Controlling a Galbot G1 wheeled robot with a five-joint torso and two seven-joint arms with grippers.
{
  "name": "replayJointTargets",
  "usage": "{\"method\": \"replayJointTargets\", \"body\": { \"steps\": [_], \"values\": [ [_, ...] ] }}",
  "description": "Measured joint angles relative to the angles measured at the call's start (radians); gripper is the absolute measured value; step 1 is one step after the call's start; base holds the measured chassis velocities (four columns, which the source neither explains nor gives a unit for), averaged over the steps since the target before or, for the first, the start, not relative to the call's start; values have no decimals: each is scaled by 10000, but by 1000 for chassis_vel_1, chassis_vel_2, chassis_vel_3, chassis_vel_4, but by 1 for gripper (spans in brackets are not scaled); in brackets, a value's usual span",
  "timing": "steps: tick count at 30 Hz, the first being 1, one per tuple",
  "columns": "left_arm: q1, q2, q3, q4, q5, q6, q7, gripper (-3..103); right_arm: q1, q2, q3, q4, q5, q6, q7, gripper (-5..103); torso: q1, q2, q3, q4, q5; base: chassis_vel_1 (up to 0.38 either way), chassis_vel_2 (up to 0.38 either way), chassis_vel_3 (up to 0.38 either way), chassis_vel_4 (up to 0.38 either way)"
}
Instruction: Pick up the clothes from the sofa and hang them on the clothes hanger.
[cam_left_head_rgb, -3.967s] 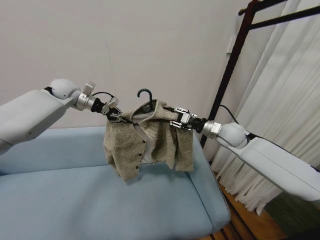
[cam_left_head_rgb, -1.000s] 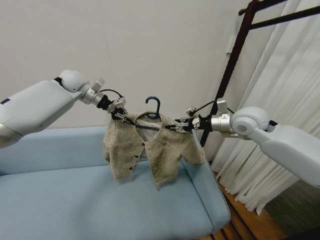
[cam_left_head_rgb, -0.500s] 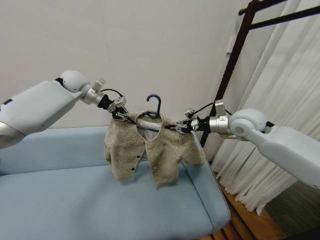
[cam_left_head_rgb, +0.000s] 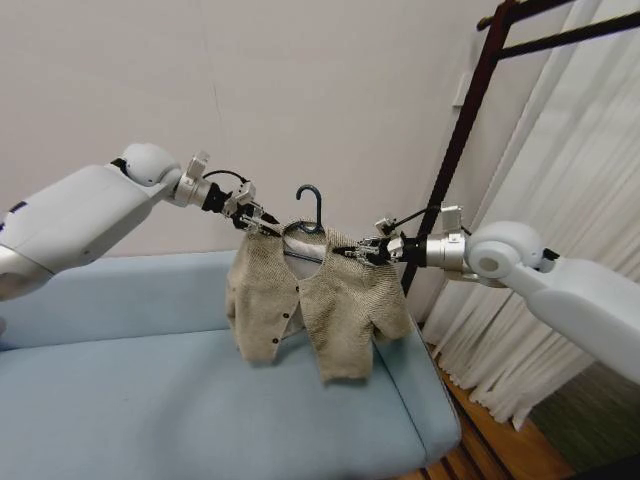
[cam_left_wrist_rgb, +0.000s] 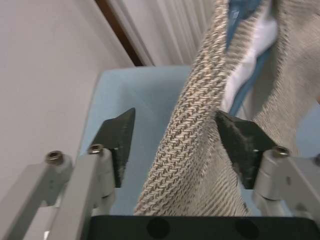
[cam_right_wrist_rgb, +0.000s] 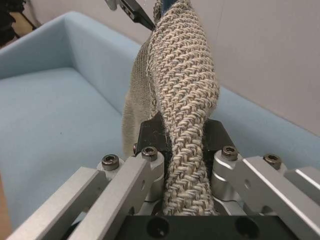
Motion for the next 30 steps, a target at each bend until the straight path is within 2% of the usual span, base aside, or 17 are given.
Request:
{"method": "replayJointTargets", "body": {
  "steps": [3, 4, 5, 7, 8, 9, 11, 12, 14, 16, 18, 22, 23, 24, 25, 28, 30],
  "values": [
    [231, 149, -102, -379, -615, 228, -1594, 72, -257, -220, 58, 280, 391, 334, 656, 10, 0, 0, 1, -1, 1, 0, 0, 0, 0],
    [231, 149, -102, -379, -615, 228, -1594, 72, -257, -220, 58, 280, 391, 334, 656, 10, 0, 0, 1, -1, 1, 0, 0, 0, 0],
    [310, 170, -179, -439, -741, 240, -1929, 72, -311, -256, 91, 339, 436, 391, 779, 10, 0, 0, 0, 0, 1, 0, 0, 0, 0],
    [649, 166, -678, -600, -901, 336, -2652, 82, -400, -293, 200, 447, 570, 467, 1069, 10, 0, 1, 0, 0, 2, 0, 0, 0, 0],
    [987, 150, -1169, -797, -1009, 437, -3307, 88, -431, -287, 338, 504, 718, 493, 1382, 10, 0, 1, 0, 0, 0, 0, 0, 0, 0],
    [987, 150, -1169, -797, -1009, 437, -3307, 88, -431, -287, 338, 504, 718, 493, 1382, 10, 0, 1, 0, 0, 0, 0, 0, 0, 0],
    [1432, 151, -1663, -1133, -1279, 474, -4376, 93, -446, -255, 552, 564, 900, 484, 1815, 10, 0, 1, 0, 2, 2, 0, 0, 0, 0],
    [1825, 184, -2027, -1496, -1650, 494, -5376, 97, -447, -221, 798, 639, 1153, 373, 2276, 10, 0, 1, 0, -1, 0, 0, 0, 0, 0],
    [2329, 293, -2497, -2123, -2295, 527, -6764, 100, -440, -168, 1214, 787, 1635, 58, 3004, 10, 1, 1, 1, -1, -2, 0, 0, 0, 0],
    [2447, 332, -2626, -2294, -2467, 547, -7014, 100, -435, -156, 1341, 835, 1798, -37, 3180, 10, 1, 1, 0, -1, -1, 0, 0, 0, 0],
    [3021, 519, -3355, -3102, -3392, 803, -7910, 100, -411, -103, 1855, 1022, 2417, -473, 3775, 10, 0, 1, 0, 1, -1, 0, 0, 0, 0],
    [3552, 690, -4110, -3634, -4030, 926, -8495, 100, -410, 27, 2317, 1123, 2827, -834, 4248, 10, -1, 2, 0, -1, 1, 0, 0, 0, 0],
    [3966, 872, -4687, -3989, -4348, 938, -9053, 100, -427, 112, 2550, 1161, 2969, -930, 4461, 10, -1, 1, 0, -2, 0, 0, 0, 0, 0],
    [4241, 1016, -5046, -4210, -4497, 945, -9319, 100, -432, 143, 2654, 1178, 3070, -974, 4528, 10, 0, 2, 0, -2, 0, 0, 0, 0, 0],
    [4241, 1016, -5046, -4210, -4497, 945, -9319, 100, -432, 143, 2654, 1178, 3070, -974, 4528, 10, 0, 2, 0, -2, 0, 0, 0, 0, 0],
    [5382, 1691, -6545, -4996, -5509, 934, -9552, 100, -433, 168, 2925, 1230, 3401, -1044, 4504, 10, -1, 2, -1, 6, -2, 0, 0, 0, 0],
    [5598, 1797, -6790, -5131, -5714, 932, -9526, 100, -434, 164, 2956, 1250, 3418, -1054, 4456, 10, -1, 2, -1, 6, -2, 0, 0, 0, 0]
  ]
}}
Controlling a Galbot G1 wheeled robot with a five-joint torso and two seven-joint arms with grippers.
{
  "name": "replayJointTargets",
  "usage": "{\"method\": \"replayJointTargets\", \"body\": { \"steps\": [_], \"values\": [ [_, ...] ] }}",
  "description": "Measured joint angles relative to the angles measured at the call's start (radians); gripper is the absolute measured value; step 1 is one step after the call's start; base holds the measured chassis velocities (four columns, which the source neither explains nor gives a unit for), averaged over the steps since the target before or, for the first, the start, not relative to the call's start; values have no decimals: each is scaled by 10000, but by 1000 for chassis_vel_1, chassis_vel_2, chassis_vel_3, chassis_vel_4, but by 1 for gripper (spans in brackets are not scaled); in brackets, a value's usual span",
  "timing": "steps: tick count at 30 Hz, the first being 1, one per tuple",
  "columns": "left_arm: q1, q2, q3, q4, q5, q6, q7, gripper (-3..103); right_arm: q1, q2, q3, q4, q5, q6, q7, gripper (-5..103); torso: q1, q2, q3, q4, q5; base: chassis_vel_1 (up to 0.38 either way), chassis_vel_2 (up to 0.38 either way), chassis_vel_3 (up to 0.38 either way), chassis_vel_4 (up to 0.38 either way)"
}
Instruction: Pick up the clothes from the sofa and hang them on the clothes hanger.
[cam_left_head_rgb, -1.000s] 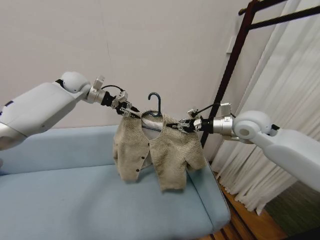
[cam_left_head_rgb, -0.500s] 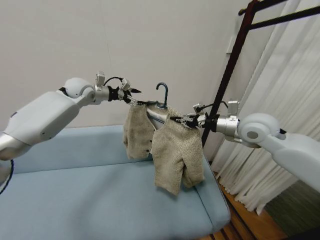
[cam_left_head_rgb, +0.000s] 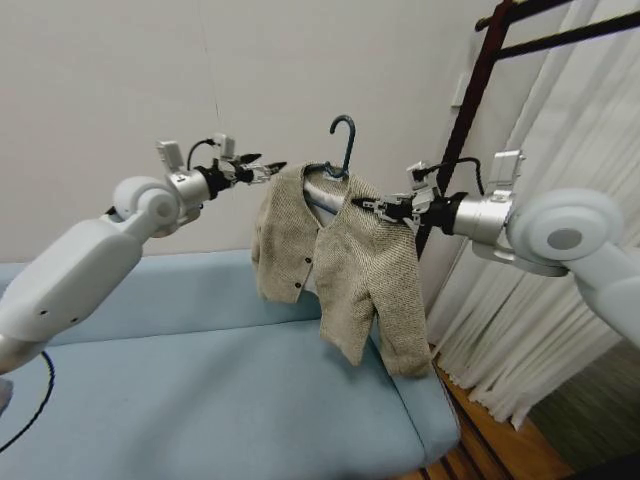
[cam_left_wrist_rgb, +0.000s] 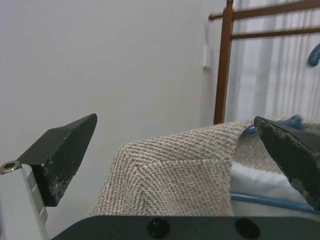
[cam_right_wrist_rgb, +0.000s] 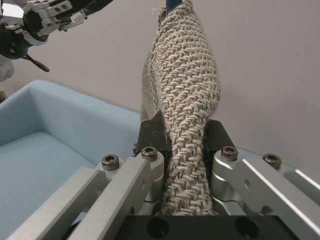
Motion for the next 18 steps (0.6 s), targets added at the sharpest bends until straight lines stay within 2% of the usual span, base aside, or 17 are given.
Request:
{"method": "replayJointTargets", "body": {
  "steps": [1, 3, 4, 5, 8, 9, 10, 12, 13, 14, 16, 17, 18],
  "values": [
    [396, 191, -451, -224, -343, 0, 8, 100, 0, -8, 29, 15, 8, -12, -66, 10, 0, 0, 0, -1, -3, 0, 0, 0, 0],
    [1171, 592, -1279, -739, -723, -57, -578, 100, 4, -24, 88, 18, 5, -24, -84, 10, 0, 1, 0, -4, -2, 0, 0, 0, 0],
    [1403, 718, -1495, -894, -759, -107, -865, 100, 23, -28, 98, 13, 5, -25, -51, 10, 0, 0, 0, -5, 1, 0, 0, 0, 0],
    [1403, 718, -1495, -894, -759, -107, -865, 100, 23, -28, 98, 13, 5, -25, -51, 10, 0, 0, 0, -5, 1, 0, 0, 0, 0],
    [2621, 1469, -2499, -1667, -759, -551, -1857, 100, 211, -2, 325, -80, 135, -38, 201, 10, 0, 0, -1, -8, 2, 0, 0, 0, 0],
    [3108, 1655, -2940, -1881, -730, -599, -2039, 100, 260, 68, 442, -90, 176, -60, 344, 10, 0, 0, 0, -10, 2, 0, 0, 0, 0],
    [3108, 1655, -2940, -1881, -730, -599, -2039, 100, 260, 68, 442, -90, 176, -60, 344, 10, 0, 0, 0, -10, 2, 0, 0, 0, 0],
    [4189, 1937, -3962, -2155, -429, -649, -2279, 100, 372, 227, 625, -99, 266, -154, 835, 10, -1, 1, -1, -8, 2, 0, 0, 0, 0],
    [4885, 2039, -4543, -2329, -131, -635, -2370, 100, 440, 333, 749, -95, 326, -320, 1357, 10, -2, 1, -1, 4, 1, 0, 0, 0, 0],
    [4885, 2039, -4543, -2329, -131, -635, -2370, 100, 440, 333, 749, -95, 326, -320, 1357, 10, -2, 1, -1, 4, 1, 0, 0, 0, 0],
    [5619, 1927, -5007, -2622, 552, -333, -2820, 100, 507, 47, 994, 98, 689, -779, 3121, 10, -1, 0, 0, 12, -5, 0, 0, 0, 0],
    [5807, 1898, -5159, -2778, 779, -144, -3027, 100, 567, -187, 1007, 183, 882, -890, 3795, 10, 1, 0, 1, -12, -7, 0, 0, 0, 0],
    [5807, 1898, -5159, -2778, 779, -144, -3027, 100, 567, -187, 1007, 183, 882, -890, 3795, 10, 1, 0, 1, -12, -7, 0, 0, 0, 0]
  ]
}}
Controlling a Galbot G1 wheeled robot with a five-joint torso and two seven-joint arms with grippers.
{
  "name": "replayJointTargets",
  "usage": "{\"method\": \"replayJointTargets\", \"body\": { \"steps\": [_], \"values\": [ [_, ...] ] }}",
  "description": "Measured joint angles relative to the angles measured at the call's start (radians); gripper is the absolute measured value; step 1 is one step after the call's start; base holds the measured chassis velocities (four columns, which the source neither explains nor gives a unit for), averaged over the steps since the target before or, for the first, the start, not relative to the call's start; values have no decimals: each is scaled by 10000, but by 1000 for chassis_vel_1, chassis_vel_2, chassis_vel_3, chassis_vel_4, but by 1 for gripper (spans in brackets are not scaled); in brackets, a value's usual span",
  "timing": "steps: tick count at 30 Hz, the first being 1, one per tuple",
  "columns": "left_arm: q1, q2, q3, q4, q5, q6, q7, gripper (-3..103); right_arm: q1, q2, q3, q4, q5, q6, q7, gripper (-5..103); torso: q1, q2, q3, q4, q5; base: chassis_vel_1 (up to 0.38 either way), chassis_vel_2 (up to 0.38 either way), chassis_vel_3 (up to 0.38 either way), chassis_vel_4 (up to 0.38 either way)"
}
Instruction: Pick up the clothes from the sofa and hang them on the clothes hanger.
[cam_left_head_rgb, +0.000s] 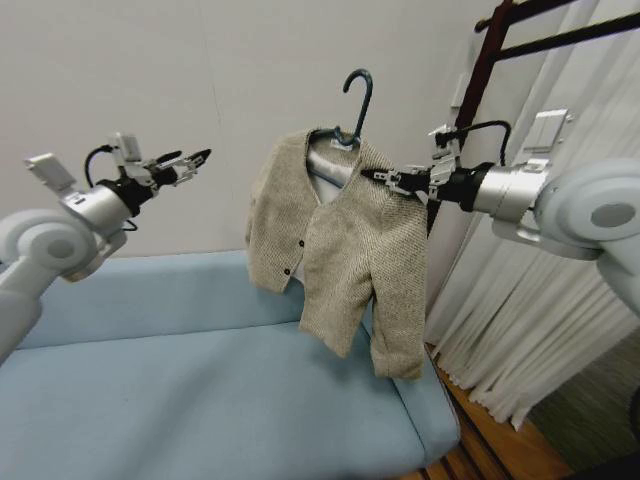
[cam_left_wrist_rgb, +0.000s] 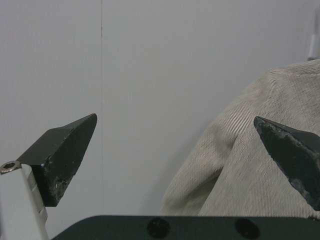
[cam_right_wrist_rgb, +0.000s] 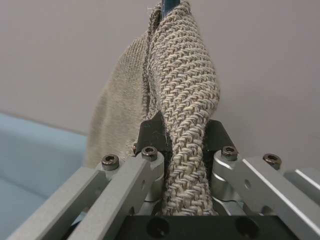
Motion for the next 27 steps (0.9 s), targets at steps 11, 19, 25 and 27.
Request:
{"method": "replayJointTargets", "body": {
  "steps": [11, 19, 25, 27],
  "values": [
    [3492, -45, -4219, -1580, 773, 698, -861, 100, 1606, -825, -986, -721, 1124, -354, 2168, 10, -1, 0, -1, 12, 8, 0, 0, 0, 0],
    [5824, -957, -6425, -2031, 2011, 771, -189, 100, 5365, 39, -3822, -1607, 2391, -275, 4322, 10, 0, 0, -1, 0, 9, 0, 0, 0, 0],
    [7812, -2053, -7915, -2420, 2940, 526, 287, 100, 8711, 1567, -6515, -2671, 4619, 806, 6935, 10, 0, 0, 0, 16, 0, 0, 0, 0, 0],
    [8108, -2376, -8111, -2499, 3063, 438, 404, 100, 9353, 1978, -7026, -2899, 5170, 1340, 7783, 10, 0, 0, 0, 14, -1, 0, 0, 0, 0]
  ]
}}
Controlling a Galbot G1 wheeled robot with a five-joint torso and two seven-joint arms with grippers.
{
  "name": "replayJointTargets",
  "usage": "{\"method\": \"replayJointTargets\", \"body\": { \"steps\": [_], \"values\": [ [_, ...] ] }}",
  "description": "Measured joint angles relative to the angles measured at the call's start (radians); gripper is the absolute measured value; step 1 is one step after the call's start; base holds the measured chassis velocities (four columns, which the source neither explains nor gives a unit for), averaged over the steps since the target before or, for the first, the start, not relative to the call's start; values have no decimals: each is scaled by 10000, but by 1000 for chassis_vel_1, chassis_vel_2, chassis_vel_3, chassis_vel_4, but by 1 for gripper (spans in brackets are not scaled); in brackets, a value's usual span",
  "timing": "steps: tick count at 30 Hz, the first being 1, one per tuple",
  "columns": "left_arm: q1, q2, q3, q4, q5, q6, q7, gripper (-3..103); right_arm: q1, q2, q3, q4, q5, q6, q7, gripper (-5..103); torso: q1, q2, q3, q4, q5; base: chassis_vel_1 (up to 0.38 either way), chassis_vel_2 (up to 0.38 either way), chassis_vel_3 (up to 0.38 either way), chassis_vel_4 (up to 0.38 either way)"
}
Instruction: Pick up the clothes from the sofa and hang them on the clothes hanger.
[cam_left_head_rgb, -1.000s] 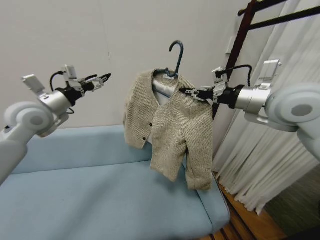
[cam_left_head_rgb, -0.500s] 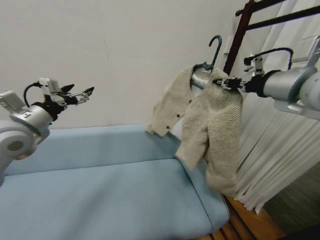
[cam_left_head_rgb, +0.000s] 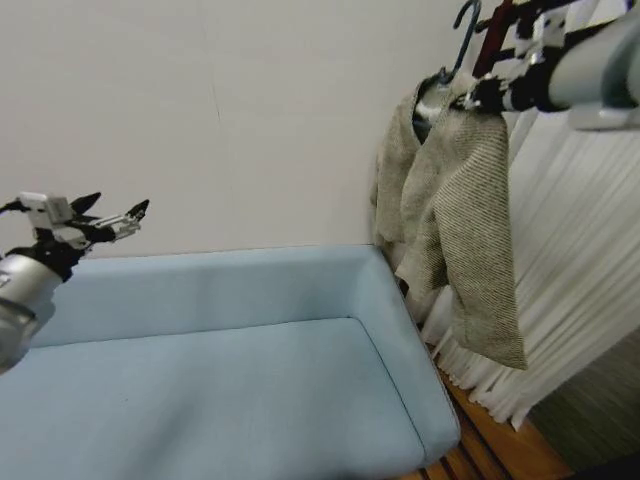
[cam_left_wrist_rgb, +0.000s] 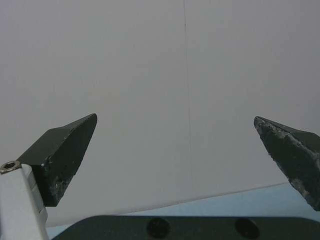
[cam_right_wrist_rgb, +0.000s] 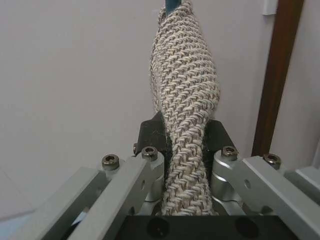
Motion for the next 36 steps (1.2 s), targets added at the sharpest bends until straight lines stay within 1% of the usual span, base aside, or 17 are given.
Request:
{"method": "replayJointTargets", "body": {
  "steps": [1, 3, 5, 6, 7, 11, 12, 14, 18, 23, 24, 25, 26, 27, 28, 31, 36],
  "values": [
    [0, 0, 0, 0, 0, 0, 0, 100, 0, 0, 0, 0, 0, 0, 0, 10, 0, 0, 0, 0, 0, 0, 0, 0, 0],
    [282, -526, -121, -98, 166, -116, 145, 100, 941, 565, -871, -345, 489, 1068, 1087, 10, 0, 0, -1, -8, 1, 0, 0, 0, 0],
    [311, -778, -82, -119, 297, -203, 199, 100, 1242, 803, -1289, -576, 501, 1708, 1493, 10, -1, 0, -2, -11, 6, 0, 0, 0, 0],
    [311, -778, -82, -119, 297, -203, 199, 100, 1242, 803, -1289, -576, 501, 1708, 1493, 10, -1, 0, -2, -11, 6, 0, 0, 0, 0],
    [262, -891, 4, -122, 394, -222, 230, 100, 1352, 942, -1530, -805, 476, 2106, 1747, 10, -1, 0, -1, -10, 9, 0, 0, 0, 0],
    [-203, -1167, 489, -69, 679, -239, 248, 100, 1544, 1472, -2214, -1701, 7, 2997, 2408, 10, 1, -1, 1, -10, 13, 0, 0, 0, 0],
    [-203, -1167, 489, -69, 679, -239, 248, 100, 1544, 1472, -2214, -1701, 7, 2997, 2408, 10, 1, -1, 1, -10, 13, 0, 0, 0, 0],
    [-440, -1296, 791, -29, 959, -239, 244, 100, 1693, 1907, -2617, -2318, -338, 3292, 2684, 10, 2, -1, 1, -10, 10, 0, 0, 0, 0],
    [-511, -1441, 883, -49, 1195, -139, 245, 100, 1935, 2254, -3020, -2945, -498, 3303, 2598, 10, 2, -1, 0, -9, 8, 0, 0, 0, 0],
    [-519, -1661, 815, -181, 1488, 264, 135, 100, 1956, 2453, -3261, -3521, -440, 3149, 2570, 10, 1, 0, 0, -7, 4, 0, 0, 0, 0],
    [-519, -1727, 723, -245, 1604, 546, 60, 100, 1909, 2439, -3377, -3666, -474, 3041, 2507, 10, 1, 0, 0, -7, 4, 0, 0, 0, 0],
    [-491, -1786, 498, -314, 1652, 993, -42, 100, 1815, 2318, -3564, -3859, -576, 2831, 2348, 10, 2, -2, 2, -4, 11, 0, 0, 0, 0],
    [-459, -1790, 381, -295, 1656, 1096, -91, 100, 1763, 2217, -3635, -3962, -589, 2675, 2271, 10, 2, -1, 1, -7, 18, 0, 0, 0, 0],
    [-459, -1790, 381, -295, 1656, 1096, -91, 100, 1763, 2217, -3635, -3962, -589, 2675, 2271, 10, 2, -1, 1, -7, 18, 0, 0, 0, 0],
    [-448, -1803, 204, -139, 1759, 1204, -127, 100, 1659, 2095, -3723, -4220, -612, 2452, 2171, 10, 1, -1, 0, -12, 16, 0, 0, 0, 0],
    [-500, -1848, 159, -25, 1985, 1201, -129, 100, 1608, 2077, -3785, -4464, -741, 2338, 2083, 10, 1, -1, 0, -11, 12, 0, 0, 0, 0],
    [-382, -2279, 80, -167, 2176, 1164, 32, 100, 1600, 2369, -3870, -5431, -1118, 2062, 1769, 10, 1, -1, 1, -7, 7, 0, 0, 0, 0]
  ]
}}
